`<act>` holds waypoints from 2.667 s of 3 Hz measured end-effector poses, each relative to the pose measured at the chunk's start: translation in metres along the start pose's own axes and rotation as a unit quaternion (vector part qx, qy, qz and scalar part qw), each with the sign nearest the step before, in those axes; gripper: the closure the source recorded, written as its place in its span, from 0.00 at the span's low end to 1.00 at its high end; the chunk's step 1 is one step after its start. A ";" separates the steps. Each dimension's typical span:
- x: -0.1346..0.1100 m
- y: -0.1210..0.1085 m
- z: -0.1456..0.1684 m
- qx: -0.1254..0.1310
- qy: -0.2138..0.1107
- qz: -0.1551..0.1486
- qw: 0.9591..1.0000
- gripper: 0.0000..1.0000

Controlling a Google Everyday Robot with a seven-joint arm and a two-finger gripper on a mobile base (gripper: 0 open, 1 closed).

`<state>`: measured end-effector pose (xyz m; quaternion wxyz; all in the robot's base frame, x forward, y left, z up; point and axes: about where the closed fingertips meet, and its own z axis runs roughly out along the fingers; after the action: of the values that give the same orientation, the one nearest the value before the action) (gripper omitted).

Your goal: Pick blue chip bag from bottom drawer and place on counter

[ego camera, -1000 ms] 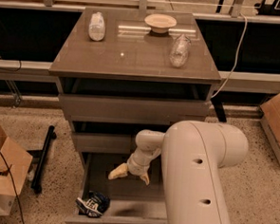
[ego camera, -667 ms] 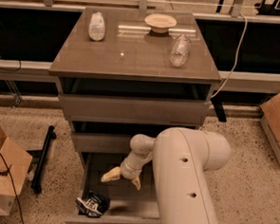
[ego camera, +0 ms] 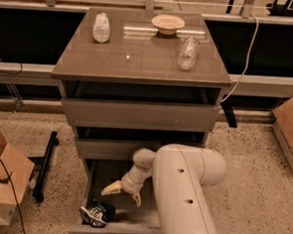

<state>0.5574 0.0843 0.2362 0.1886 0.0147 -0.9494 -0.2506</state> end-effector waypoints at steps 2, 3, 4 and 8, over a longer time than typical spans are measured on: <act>-0.005 0.022 0.048 -0.087 0.032 0.017 0.996 0.00; -0.007 0.034 0.075 -0.112 0.057 0.023 0.992 0.00; -0.008 0.039 0.094 -0.118 0.073 0.046 0.989 0.27; 0.022 0.038 0.035 -0.099 -0.004 0.048 0.994 1.00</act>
Offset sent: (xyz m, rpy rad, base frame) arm -0.0059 0.0598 -0.0418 0.2433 0.1257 -0.0996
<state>0.5267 0.1313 0.2346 0.1973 -0.0505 -0.9202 -0.3344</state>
